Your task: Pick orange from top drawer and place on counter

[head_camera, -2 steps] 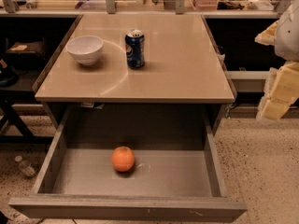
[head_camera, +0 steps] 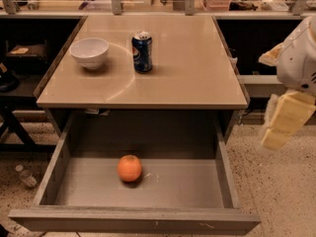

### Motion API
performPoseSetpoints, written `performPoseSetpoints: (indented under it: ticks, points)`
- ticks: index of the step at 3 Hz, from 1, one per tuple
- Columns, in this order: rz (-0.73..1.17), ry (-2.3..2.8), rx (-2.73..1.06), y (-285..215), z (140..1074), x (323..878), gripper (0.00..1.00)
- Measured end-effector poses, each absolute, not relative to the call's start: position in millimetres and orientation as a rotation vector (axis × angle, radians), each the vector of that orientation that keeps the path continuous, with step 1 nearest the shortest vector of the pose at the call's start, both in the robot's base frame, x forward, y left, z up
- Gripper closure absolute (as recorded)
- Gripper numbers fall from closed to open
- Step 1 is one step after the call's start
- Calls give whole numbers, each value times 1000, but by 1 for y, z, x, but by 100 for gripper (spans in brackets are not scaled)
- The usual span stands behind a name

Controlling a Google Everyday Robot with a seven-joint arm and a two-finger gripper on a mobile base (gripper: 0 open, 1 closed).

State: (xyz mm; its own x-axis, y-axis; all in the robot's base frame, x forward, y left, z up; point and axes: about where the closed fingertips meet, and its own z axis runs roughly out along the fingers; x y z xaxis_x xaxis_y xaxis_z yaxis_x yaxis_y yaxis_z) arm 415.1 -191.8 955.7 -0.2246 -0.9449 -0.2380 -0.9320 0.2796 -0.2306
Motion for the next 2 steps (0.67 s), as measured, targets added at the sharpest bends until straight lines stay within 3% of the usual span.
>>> performPoseSetpoints:
  ticks: [1,2]
  points:
    - [26,2204,-1776,-146,913,394,0]
    - [26,2204,-1776,-146,913,394,0]
